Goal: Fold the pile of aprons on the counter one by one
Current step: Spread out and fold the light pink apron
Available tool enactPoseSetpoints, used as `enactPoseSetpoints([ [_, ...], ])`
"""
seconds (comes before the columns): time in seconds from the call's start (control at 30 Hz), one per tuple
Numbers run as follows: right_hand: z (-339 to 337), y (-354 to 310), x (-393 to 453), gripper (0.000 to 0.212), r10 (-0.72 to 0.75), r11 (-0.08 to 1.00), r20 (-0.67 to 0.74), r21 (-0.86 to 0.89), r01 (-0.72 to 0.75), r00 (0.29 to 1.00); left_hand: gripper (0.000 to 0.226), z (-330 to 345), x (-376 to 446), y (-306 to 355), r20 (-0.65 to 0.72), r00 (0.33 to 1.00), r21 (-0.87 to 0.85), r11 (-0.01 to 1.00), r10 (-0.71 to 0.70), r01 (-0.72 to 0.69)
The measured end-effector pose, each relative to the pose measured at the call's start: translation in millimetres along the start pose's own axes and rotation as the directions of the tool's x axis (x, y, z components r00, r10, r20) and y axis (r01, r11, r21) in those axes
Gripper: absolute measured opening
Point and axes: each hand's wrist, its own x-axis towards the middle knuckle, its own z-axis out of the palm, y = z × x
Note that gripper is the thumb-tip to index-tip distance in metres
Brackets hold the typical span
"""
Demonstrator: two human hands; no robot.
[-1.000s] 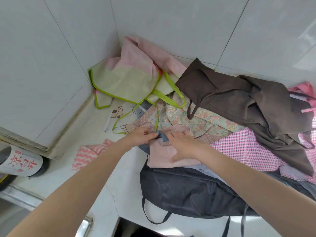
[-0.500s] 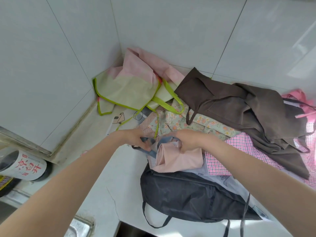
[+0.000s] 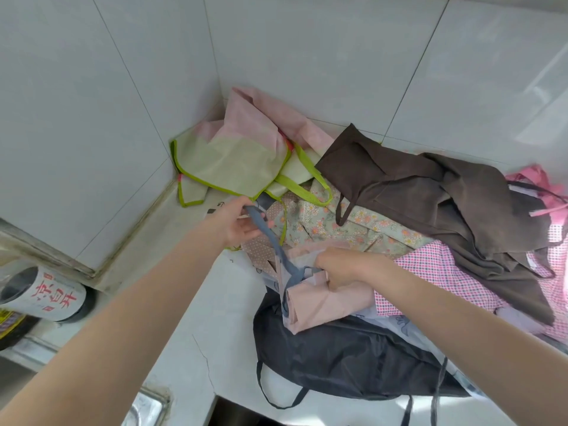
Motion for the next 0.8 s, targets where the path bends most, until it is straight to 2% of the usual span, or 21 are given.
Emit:
enactPoseSetpoints([
  [0.1, 0, -2, 4, 0.037, 0.004, 1.0, 0.055, -0.008, -0.004, 0.998, 0.008, 5, -3, 8, 0.035, 0.999, 0.197, 0.98, 0.005, -0.012],
  [0.13, 1, -3, 6, 0.039, 0.017, 1.0, 0.066, -0.012, -0.017, 0.998, 0.008, 6, -4, 18, 0.079, 0.997, 0.194, 0.981, -0.012, -0.003],
  [0.17, 1, -3, 6, 0.04, 0.033, 0.999, 0.068, -0.004, -0.033, 0.997, 0.007, 7, -5, 30, 0.124, 0.992, 0.108, 0.994, -0.015, 0.001],
  [0.2, 2, -3, 8, 0.042, 0.049, 0.999, 0.075, -0.003, -0.049, 0.996, 0.01, 8, -9, 43, 0.158, 0.987, -0.051, 0.999, 0.021, -0.013],
  [0.23, 3, -3, 9, 0.046, 0.054, 0.999, 0.075, -0.005, -0.054, 0.996, 0.014, 8, -10, 57, 0.178, 0.979, -0.217, 0.974, 0.102, -0.062],
  [0.27, 3, -4, 10, 0.05, 0.056, 0.998, 0.073, -0.004, -0.056, 0.996, 0.018, 9, -13, 71, 0.182, 0.964, -0.307, 0.943, 0.194, -0.132],
  [0.3, 3, -6, 11, 0.054, 0.06, 0.998, 0.07, -0.005, -0.06, 0.996, 0.022, 10, -14, 82, 0.173, 0.945, -0.296, 0.93, 0.276, -0.218],
  [0.33, 3, -7, 13, 0.058, 0.067, 0.998, 0.071, -0.006, -0.066, 0.995, 0.024, 12, -19, 90, 0.185, 0.926, -0.214, 0.933, 0.328, -0.288],
  [0.4, 1, -7, 16, 0.064, 0.072, 0.997, 0.08, -0.03, -0.07, 0.994, 0.026, 18, -19, 96, 0.163, 0.919, 0.113, 0.919, 0.359, -0.379],
  [0.43, -1, -6, 18, 0.058, 0.071, 0.997, 0.083, -0.039, -0.068, 0.994, 0.027, 20, -18, 94, 0.129, 0.917, 0.377, 0.837, 0.376, -0.396],
  [0.47, -3, -5, 20, 0.05, 0.067, 0.997, 0.09, -0.033, -0.065, 0.994, 0.033, 21, -15, 88, 0.097, 0.909, 0.67, 0.649, 0.405, -0.36],
  [0.5, -6, -4, 20, 0.041, 0.045, 0.999, 0.087, -0.02, -0.044, 0.995, 0.043, 20, -11, 79, 0.087, 0.892, 0.891, 0.366, 0.444, -0.269],
  [0.53, -8, -3, 21, 0.034, 0.019, 1.0, 0.068, -0.005, -0.019, 0.997, 0.052, 17, -8, 67, 0.109, 0.867, 0.983, 0.076, 0.486, -0.166],
  [0.57, -10, -3, 22, 0.028, -0.006, 1.0, 0.03, 0.006, 0.006, 1.0, 0.056, 14, -7, 52, 0.148, 0.849, 0.988, -0.112, 0.508, -0.106],
  [0.6, -13, -3, 22, 0.023, -0.021, 1.0, -0.02, 0.018, 0.022, 1.0, 0.052, 12, -12, 35, 0.187, 0.856, 0.976, -0.187, 0.483, -0.108],
  [0.63, -14, -1, 24, 0.017, -0.023, 0.999, -0.084, 0.042, 0.027, 0.996, 0.043, 10, -12, 17, 0.221, 0.894, 0.969, -0.193, 0.39, -0.156],
  [0.67, -14, 1, 27, 0.009, -0.018, 0.997, -0.155, 0.075, 0.03, 0.988, 0.036, 9, -16, -1, 0.231, 0.943, 0.969, -0.148, 0.238, -0.2],
  [0.7, -14, 2, 31, 0.01, -0.006, 0.993, -0.225, 0.116, 0.033, 0.974, 0.033, 7, -19, -17, 0.217, 0.975, 0.974, -0.081, 0.054, -0.212],
  [0.77, -13, 2, 37, 0.018, 0.009, 0.983, -0.296, 0.18, 0.046, 0.955, 0.029, 5, -24, -48, 0.18, 0.956, 0.982, -0.008, -0.231, -0.187],
  [0.8, -11, 0, 40, 0.019, 0.011, 0.98, -0.303, 0.194, 0.05, 0.953, 0.028, 3, -22, -61, 0.175, 0.943, 0.983, -0.009, -0.283, -0.185],
])
